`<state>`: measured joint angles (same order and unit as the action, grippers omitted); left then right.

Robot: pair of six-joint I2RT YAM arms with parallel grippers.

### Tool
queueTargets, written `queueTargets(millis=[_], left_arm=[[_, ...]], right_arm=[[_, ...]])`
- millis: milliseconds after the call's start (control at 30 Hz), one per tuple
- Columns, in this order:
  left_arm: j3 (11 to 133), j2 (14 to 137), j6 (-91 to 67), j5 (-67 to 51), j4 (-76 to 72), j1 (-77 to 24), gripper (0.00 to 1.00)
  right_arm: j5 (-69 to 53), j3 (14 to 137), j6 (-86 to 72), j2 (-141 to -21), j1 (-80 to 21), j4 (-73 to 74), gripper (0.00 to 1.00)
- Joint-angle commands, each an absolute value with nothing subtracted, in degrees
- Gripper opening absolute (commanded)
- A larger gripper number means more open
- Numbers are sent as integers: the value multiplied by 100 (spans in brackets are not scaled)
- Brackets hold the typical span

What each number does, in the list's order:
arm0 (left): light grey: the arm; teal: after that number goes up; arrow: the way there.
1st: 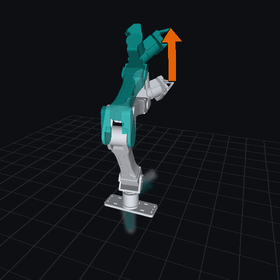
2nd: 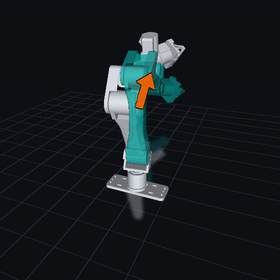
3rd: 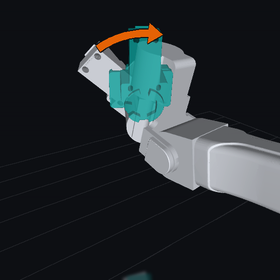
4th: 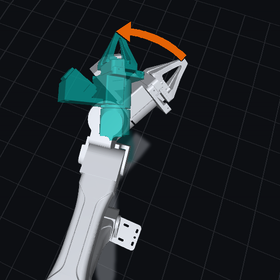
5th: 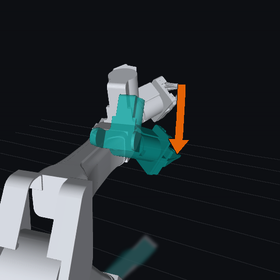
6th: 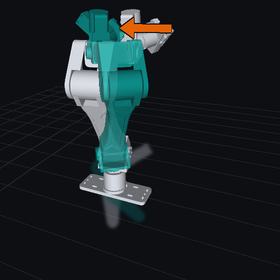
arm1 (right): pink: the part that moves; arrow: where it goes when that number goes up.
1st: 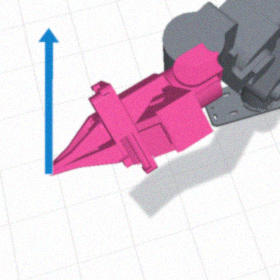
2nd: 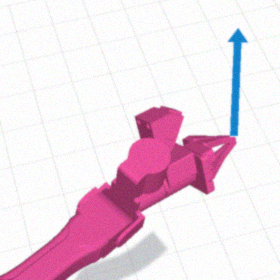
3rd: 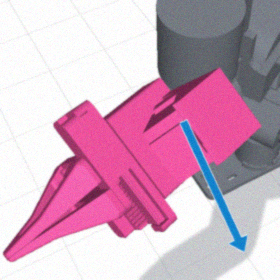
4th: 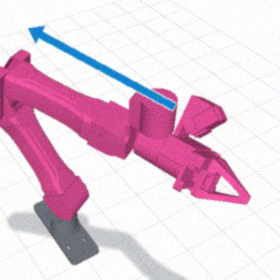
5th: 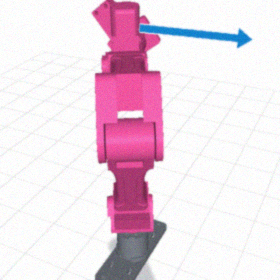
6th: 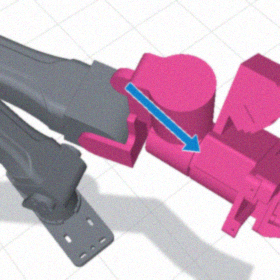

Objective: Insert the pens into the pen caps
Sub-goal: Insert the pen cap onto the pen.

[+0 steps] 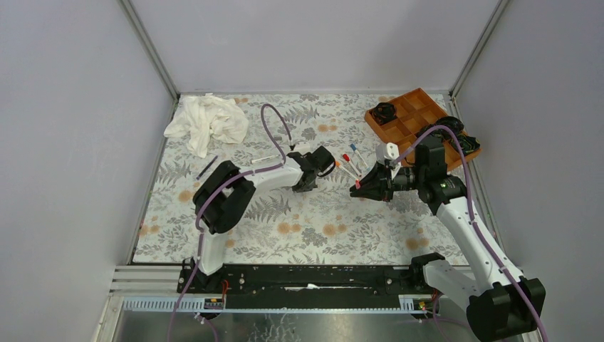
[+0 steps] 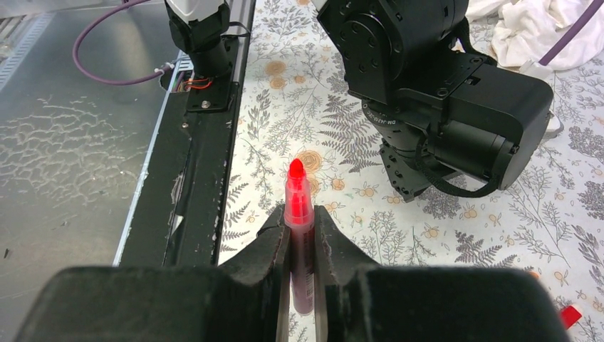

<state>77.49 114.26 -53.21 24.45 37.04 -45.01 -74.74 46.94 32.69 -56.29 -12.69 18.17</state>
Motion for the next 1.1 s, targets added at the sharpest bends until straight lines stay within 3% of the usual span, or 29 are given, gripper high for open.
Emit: queueTargets(millis=[0, 267, 633, 833, 1067], left_arm=[[7565, 11427, -5136, 2403, 3918, -4535, 3], [7245, 10665, -4978, 2183, 3298, -4495, 1], [7328, 11415, -4205, 2551, 4101, -4439, 5], [7608, 11685, -3841, 2749, 4560, -4448, 25], [7798, 11888, -3534, 2883, 4834, -4529, 33]], right_arm=[[-7792, 4664, 3219, -5592, -1257, 1767, 0], [-8137, 4102, 1905, -5660, -1265, 278, 0], [-8097, 4052, 1750, -5804, -1290, 108, 0], [-8114, 4061, 1740, -5792, -1291, 114, 0], [-8130, 4076, 1740, -5766, -1288, 125, 0]])
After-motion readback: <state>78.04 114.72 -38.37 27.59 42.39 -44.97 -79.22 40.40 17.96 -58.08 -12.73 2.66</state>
